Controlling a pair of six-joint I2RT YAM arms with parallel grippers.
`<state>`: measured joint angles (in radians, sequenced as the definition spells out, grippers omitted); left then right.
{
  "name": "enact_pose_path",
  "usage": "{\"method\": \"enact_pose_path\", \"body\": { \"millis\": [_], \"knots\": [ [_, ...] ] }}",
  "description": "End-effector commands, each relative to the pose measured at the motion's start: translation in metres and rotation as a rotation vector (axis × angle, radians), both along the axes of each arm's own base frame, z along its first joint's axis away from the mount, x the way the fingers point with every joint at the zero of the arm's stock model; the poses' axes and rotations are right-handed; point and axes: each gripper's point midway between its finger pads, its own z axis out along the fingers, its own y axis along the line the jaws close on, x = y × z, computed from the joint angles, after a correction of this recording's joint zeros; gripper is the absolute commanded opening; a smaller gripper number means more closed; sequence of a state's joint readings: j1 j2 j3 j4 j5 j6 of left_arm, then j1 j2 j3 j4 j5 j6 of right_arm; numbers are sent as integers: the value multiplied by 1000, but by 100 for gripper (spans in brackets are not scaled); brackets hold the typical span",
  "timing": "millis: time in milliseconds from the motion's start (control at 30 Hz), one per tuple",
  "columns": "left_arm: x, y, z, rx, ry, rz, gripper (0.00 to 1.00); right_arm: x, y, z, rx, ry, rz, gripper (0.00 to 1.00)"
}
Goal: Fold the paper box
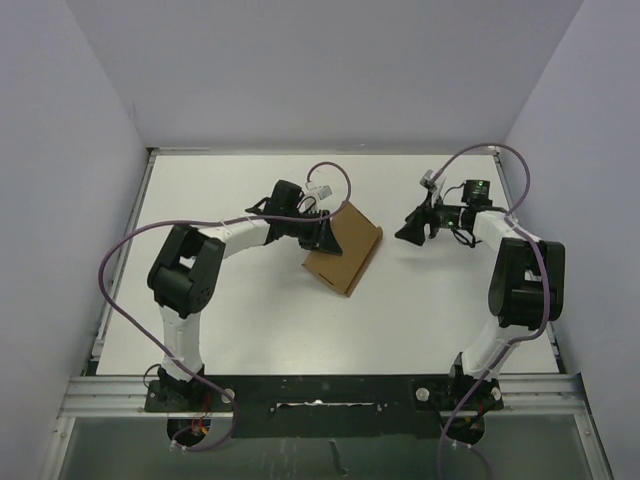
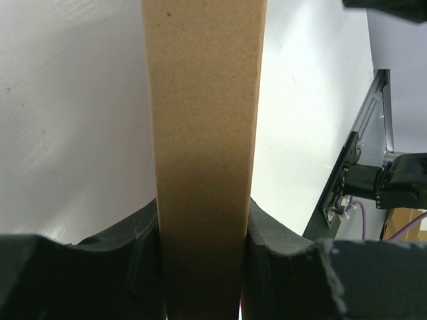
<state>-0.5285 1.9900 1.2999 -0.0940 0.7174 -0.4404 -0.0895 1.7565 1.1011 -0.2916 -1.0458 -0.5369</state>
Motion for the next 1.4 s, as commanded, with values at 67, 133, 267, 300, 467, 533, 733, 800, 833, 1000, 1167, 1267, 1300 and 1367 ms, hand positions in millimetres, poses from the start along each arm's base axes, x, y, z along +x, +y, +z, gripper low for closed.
{"method": "enact_pose_path", "body": {
  "millis": [67, 133, 267, 300, 467, 533, 733, 800, 833, 1000, 1167, 1267, 1300, 1367],
  "knots": [
    [4, -2, -16, 9, -17, -73, 12, 19, 9, 4, 236, 247, -94, 64],
    [4, -2, -18, 4, -8, -80, 12, 23, 10, -2, 265, 315, -116, 61],
    [4, -1, -20, -3, 2, -86, 12, 24, 9, -16, 261, 363, -134, 58],
    [4, -1, -20, -4, 4, -88, 12, 23, 9, -20, 268, 382, -135, 57],
    [5, -1, -19, -17, 13, -104, 12, 18, 10, -40, 302, 482, -148, 48],
    [6, -1, -19, -19, 17, -110, 12, 17, 10, -42, 302, 488, -150, 47],
    [6, -2, -21, -24, 33, -120, 12, 18, 11, -48, 304, 492, -159, 44],
    [6, -2, -22, -25, 36, -122, 12, 21, 12, -49, 305, 500, -162, 43],
    [6, -2, -22, -25, 38, -122, 12, 23, 12, -50, 305, 502, -165, 43],
    [6, -1, -24, -25, 47, -122, 12, 26, 17, -51, 300, 505, -152, 41],
    [5, -1, -26, -26, 53, -124, 12, 27, 24, -49, 295, 495, -127, 33],
    [5, 0, -26, -25, 55, -124, 12, 27, 27, -50, 288, 501, -118, 29],
    [5, 0, -27, -25, 55, -125, 12, 27, 27, -50, 285, 499, -119, 28],
    [5, 0, -26, -26, 54, -125, 12, 28, 27, -50, 284, 500, -121, 27]
  ]
}}
